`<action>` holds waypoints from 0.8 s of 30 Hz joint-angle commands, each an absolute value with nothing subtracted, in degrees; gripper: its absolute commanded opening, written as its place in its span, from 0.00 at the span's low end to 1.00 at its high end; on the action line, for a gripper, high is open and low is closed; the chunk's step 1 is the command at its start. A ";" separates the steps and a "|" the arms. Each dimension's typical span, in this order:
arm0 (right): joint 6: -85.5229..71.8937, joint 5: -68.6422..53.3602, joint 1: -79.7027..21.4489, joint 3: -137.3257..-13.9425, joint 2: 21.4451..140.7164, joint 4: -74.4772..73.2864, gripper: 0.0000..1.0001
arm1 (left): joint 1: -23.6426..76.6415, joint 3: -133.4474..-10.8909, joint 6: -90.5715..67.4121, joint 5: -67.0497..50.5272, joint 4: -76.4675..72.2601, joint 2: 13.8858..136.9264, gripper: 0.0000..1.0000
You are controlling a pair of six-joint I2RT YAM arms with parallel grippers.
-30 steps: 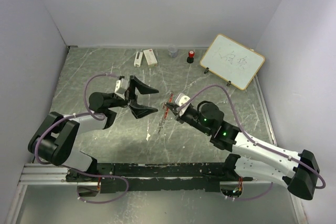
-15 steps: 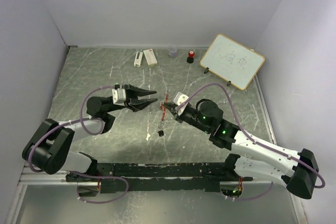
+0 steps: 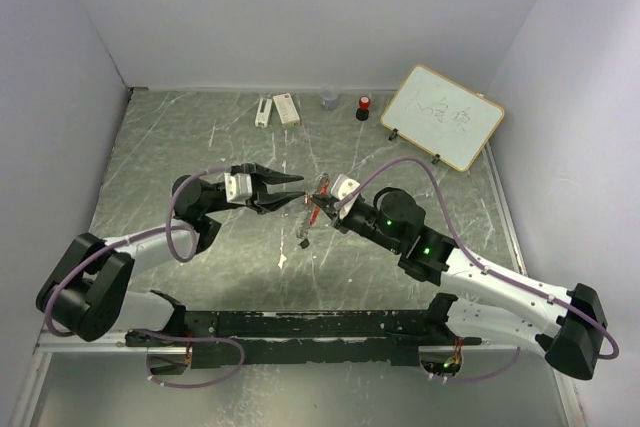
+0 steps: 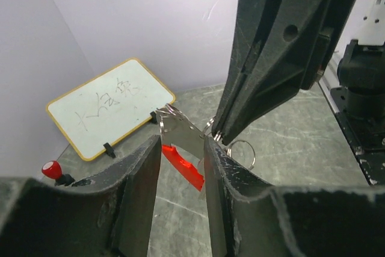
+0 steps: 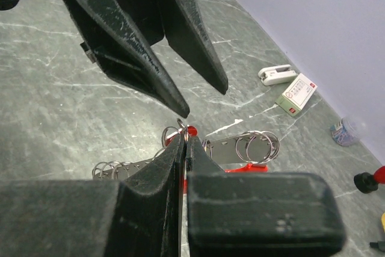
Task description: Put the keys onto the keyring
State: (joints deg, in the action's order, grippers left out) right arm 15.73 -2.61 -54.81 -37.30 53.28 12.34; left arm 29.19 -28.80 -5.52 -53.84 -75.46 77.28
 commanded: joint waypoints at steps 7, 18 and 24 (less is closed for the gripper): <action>16.11 -3.39 -54.32 -39.31 52.94 14.26 0.00 | 31.24 -29.92 5.95 -55.00 -61.38 73.87 0.43; 16.16 -1.87 -54.05 -38.86 52.15 14.08 0.00 | 31.27 -29.05 7.55 -51.78 -59.25 71.72 0.44; 16.17 -1.57 -53.70 -38.77 52.06 14.30 0.00 | 31.28 -29.05 9.02 -52.00 -57.01 70.43 0.44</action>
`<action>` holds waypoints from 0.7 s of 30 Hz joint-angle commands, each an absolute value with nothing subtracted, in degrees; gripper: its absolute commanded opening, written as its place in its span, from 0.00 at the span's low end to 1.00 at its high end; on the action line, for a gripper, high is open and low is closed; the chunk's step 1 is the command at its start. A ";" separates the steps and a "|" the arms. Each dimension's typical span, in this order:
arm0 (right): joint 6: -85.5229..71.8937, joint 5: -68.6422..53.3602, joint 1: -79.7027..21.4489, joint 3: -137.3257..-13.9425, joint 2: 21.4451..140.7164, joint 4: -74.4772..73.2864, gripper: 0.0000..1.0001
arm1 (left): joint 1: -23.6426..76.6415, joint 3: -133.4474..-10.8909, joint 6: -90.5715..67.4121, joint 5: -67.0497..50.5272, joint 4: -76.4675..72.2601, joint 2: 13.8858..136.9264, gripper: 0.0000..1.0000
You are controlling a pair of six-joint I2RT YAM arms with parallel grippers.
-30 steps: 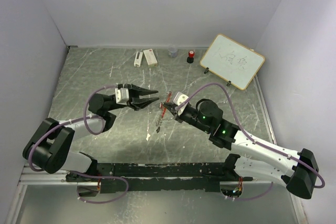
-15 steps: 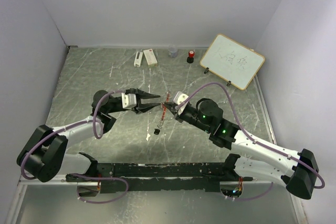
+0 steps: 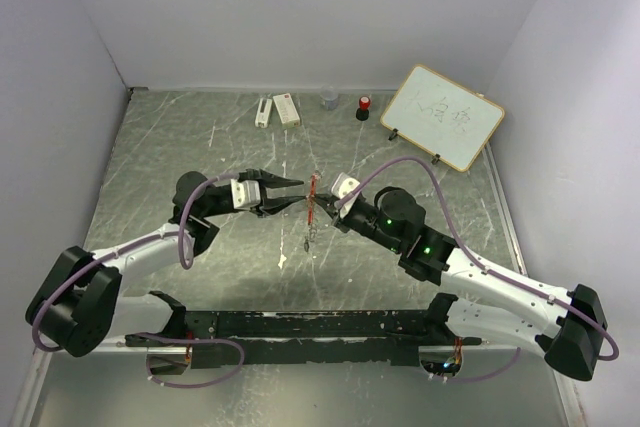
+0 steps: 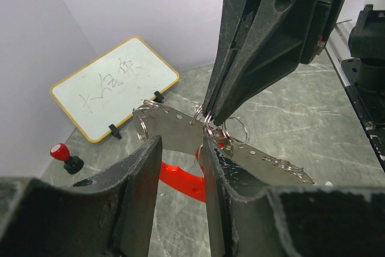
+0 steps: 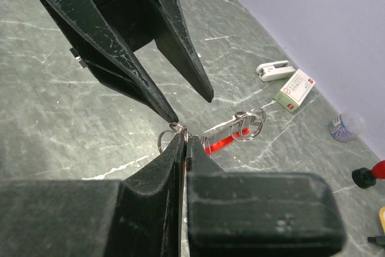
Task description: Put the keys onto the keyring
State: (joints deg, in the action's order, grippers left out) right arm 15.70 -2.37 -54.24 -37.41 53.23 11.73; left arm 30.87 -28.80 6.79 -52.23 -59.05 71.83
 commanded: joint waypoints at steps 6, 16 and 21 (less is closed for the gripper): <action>16.00 -0.79 -53.31 -38.58 51.78 14.70 0.00 | 31.25 -30.22 11.44 -52.91 -51.86 69.80 0.44; 16.43 -3.36 -53.01 -39.02 52.98 14.50 0.00 | 31.28 -30.08 10.09 -52.29 -55.15 70.50 0.45; 16.18 -4.36 -53.07 -39.14 54.42 14.77 0.00 | 31.29 -30.50 9.87 -52.89 -55.20 70.52 0.44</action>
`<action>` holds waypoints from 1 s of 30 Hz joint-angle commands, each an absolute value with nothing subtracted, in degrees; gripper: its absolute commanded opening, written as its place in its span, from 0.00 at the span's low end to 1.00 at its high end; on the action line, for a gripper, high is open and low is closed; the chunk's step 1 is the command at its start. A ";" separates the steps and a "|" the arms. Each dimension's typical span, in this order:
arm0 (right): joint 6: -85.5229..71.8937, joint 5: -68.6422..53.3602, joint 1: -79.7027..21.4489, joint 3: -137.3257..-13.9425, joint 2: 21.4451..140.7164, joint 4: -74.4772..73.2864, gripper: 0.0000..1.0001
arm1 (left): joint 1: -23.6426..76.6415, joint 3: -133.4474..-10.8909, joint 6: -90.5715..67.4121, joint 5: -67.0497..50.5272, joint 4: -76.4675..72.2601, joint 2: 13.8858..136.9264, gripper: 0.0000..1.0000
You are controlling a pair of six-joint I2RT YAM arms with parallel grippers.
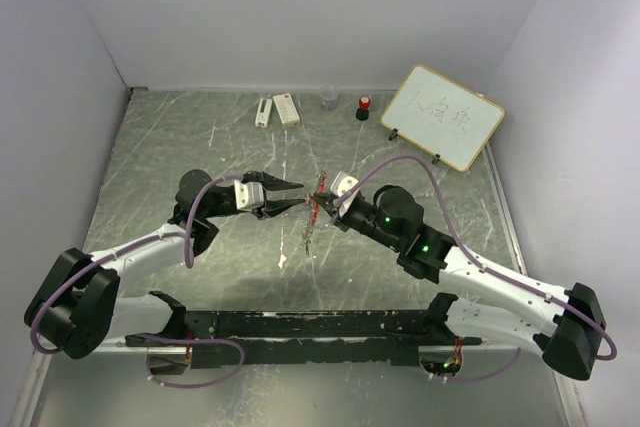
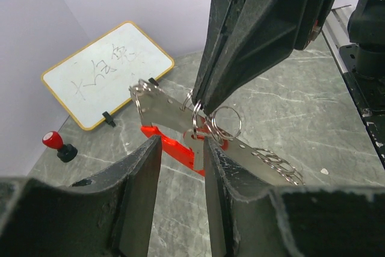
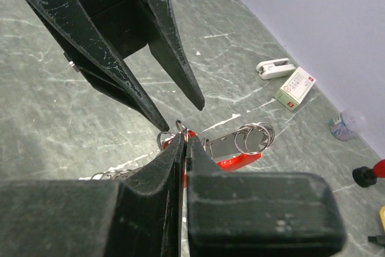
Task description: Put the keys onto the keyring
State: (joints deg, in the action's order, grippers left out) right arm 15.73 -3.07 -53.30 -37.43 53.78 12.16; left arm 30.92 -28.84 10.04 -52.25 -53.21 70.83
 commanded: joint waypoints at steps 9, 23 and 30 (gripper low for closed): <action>16.08 -5.25 -53.03 -39.96 55.55 15.38 0.00 | 31.29 -30.47 7.26 -56.33 -58.72 72.22 0.42; 16.20 -5.02 -53.08 -40.20 54.98 16.09 0.00 | 31.28 -31.49 7.06 -56.83 -57.55 73.44 0.20; 14.93 -5.23 -52.98 -36.59 52.26 22.91 0.00 | 31.29 -31.55 4.35 -55.82 -60.37 75.16 0.08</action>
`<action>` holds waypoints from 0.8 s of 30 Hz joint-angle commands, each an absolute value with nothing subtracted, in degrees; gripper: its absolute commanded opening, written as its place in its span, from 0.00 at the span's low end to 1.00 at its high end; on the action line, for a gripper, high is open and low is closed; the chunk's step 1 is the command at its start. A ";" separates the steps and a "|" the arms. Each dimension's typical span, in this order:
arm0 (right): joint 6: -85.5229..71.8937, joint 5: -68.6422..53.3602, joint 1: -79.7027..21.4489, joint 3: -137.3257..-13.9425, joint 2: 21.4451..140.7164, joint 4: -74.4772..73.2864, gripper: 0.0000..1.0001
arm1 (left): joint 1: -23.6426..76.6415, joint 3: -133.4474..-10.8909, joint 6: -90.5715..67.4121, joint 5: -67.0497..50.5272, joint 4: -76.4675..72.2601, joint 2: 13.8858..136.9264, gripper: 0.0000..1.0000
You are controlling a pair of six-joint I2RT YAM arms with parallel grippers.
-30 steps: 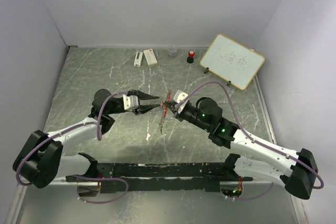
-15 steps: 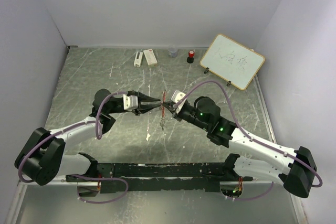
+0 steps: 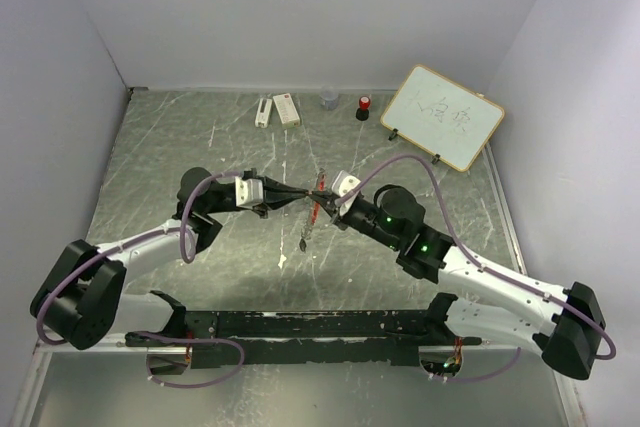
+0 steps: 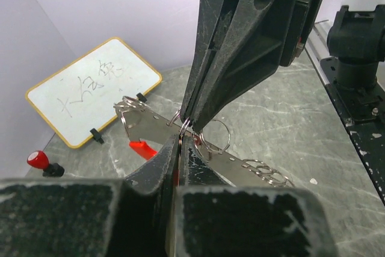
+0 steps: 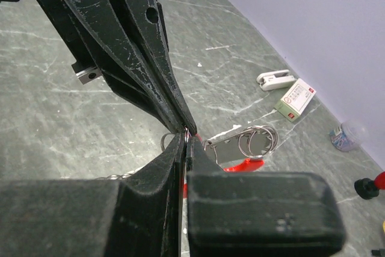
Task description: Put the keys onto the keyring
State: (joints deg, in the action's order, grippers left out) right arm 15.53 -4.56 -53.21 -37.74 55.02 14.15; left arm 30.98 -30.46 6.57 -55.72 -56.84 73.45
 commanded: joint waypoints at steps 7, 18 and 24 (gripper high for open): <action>13.69 -6.10 -52.93 -33.48 51.22 31.53 0.00 | 31.29 -31.82 0.58 -56.16 -64.21 77.53 0.07; 14.58 -5.96 -52.96 -32.42 50.85 35.60 0.00 | 31.28 -31.86 -0.55 -56.18 -65.35 78.15 0.20; 14.55 -6.02 -52.92 -32.66 51.19 35.56 0.00 | 31.28 -31.50 -0.51 -56.34 -66.23 77.86 0.08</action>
State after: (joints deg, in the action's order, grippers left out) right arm 14.24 -5.28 -52.95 -31.42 52.40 29.30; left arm 31.24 -30.72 -0.10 -55.72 -65.12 77.41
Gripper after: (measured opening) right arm 0.009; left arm 0.102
